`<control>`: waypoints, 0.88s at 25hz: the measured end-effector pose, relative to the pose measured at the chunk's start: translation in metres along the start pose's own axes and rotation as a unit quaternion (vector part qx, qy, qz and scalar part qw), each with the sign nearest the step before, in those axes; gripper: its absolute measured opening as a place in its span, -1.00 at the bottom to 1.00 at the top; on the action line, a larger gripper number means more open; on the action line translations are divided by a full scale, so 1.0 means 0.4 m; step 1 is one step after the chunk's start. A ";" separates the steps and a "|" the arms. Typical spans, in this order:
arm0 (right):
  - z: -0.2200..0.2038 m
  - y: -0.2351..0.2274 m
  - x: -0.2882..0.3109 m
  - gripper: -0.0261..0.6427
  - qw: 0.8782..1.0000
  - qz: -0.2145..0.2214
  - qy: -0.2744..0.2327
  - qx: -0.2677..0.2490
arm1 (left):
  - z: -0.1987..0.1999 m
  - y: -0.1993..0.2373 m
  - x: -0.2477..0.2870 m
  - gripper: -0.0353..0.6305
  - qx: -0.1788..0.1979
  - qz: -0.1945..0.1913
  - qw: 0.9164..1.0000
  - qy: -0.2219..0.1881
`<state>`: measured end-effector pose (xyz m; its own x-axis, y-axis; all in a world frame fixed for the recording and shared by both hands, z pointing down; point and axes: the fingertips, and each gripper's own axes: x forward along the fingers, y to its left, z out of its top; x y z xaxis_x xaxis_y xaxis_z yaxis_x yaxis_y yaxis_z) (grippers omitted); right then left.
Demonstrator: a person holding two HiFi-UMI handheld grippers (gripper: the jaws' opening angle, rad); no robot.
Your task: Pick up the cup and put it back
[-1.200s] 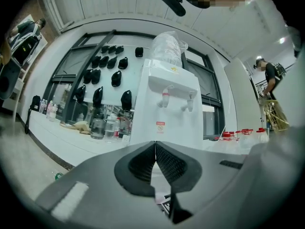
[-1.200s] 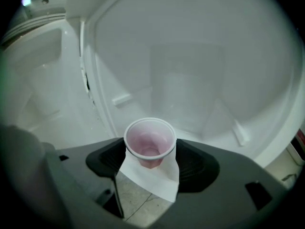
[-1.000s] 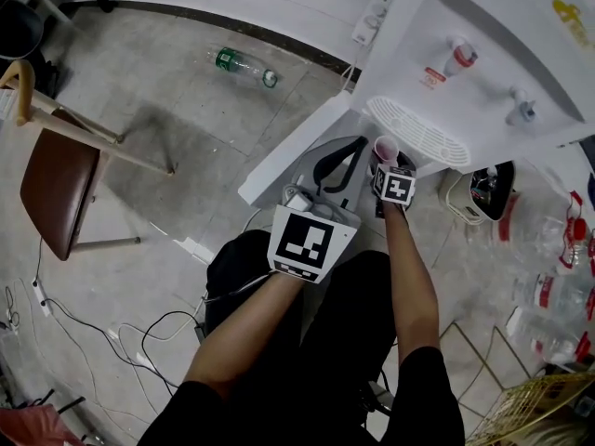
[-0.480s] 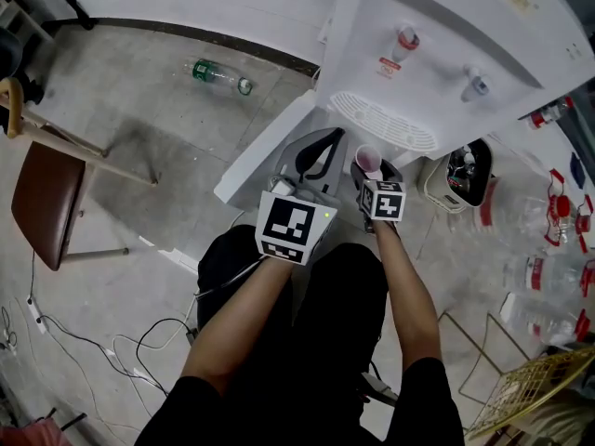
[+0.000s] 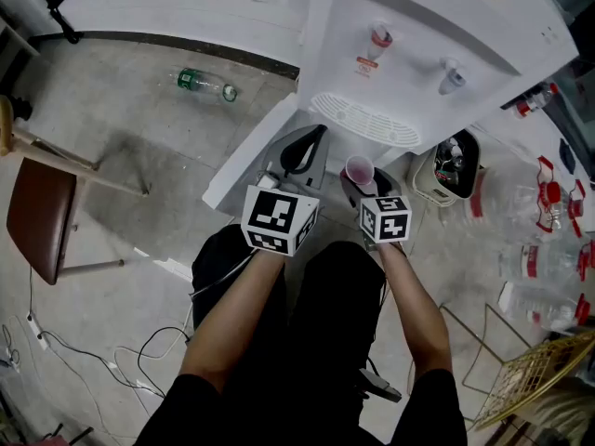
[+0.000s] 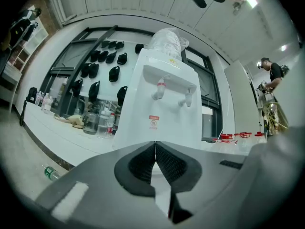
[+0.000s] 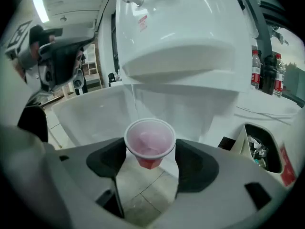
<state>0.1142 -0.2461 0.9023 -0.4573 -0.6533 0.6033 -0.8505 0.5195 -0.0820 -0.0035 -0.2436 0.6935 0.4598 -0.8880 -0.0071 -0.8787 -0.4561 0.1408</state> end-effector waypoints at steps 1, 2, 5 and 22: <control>0.007 0.006 -0.016 0.00 1.000 0.004 -0.002 0.000 | -0.004 -0.001 0.005 -0.87 -0.001 -0.002 1.000 0.002; 0.014 0.011 -0.032 0.00 1.000 0.008 -0.004 -0.001 | -0.007 -0.001 0.010 -0.87 -0.001 -0.002 1.000 0.003; 0.038 0.025 -0.082 0.00 1.000 0.016 -0.010 -0.011 | -0.012 -0.001 0.022 -0.87 -0.003 -0.003 1.000 0.003; 0.181 0.081 -0.306 0.00 0.996 0.063 -0.038 -0.048 | -0.017 -0.004 0.031 -0.87 0.000 -0.005 1.000 0.004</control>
<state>0.1238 -0.1890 0.7685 -0.5801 -0.6182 0.5305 -0.7582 0.6478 -0.0742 0.0045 -0.2533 0.6999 0.4694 -0.8830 -0.0014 -0.8741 -0.4649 0.1406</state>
